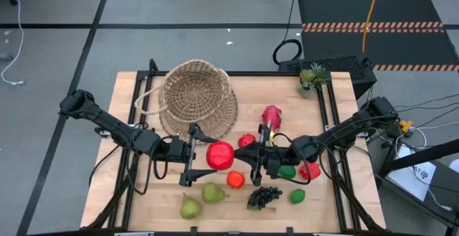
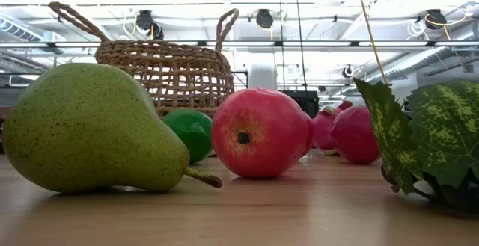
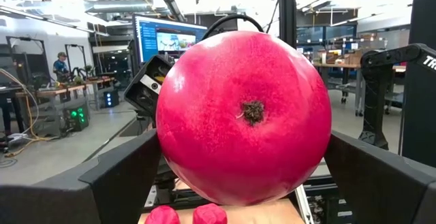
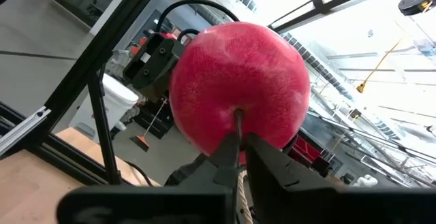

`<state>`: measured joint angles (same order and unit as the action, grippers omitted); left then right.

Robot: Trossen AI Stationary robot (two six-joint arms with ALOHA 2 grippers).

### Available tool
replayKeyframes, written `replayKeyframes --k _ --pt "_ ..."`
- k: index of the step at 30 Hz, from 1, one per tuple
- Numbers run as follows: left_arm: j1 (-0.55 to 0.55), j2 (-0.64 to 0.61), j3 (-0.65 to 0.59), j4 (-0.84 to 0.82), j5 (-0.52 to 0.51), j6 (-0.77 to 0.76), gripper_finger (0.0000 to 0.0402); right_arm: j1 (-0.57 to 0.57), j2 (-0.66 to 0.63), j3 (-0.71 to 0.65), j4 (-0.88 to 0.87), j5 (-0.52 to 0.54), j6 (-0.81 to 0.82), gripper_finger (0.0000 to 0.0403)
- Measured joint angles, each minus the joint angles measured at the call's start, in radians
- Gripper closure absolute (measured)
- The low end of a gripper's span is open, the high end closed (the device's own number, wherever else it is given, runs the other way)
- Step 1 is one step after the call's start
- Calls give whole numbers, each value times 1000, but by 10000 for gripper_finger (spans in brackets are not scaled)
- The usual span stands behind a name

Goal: Build produce basket
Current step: Put the apple into the basket

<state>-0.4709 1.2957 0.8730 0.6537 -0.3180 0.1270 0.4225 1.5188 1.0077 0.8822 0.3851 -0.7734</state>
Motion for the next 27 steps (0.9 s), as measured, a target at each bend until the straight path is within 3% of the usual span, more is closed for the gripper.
replayKeyframes --k 15,21,27 --pt "0 0 0 -25 1 -20 5 5 0 0 4 7 -1 396" --pt "-8 0 0 -39 -47 20 2 5 -4 0 4 19 0 401" --pt "-35 -45 -1 -66 -142 30 2 29 -30 0 -14 97 -10 402"
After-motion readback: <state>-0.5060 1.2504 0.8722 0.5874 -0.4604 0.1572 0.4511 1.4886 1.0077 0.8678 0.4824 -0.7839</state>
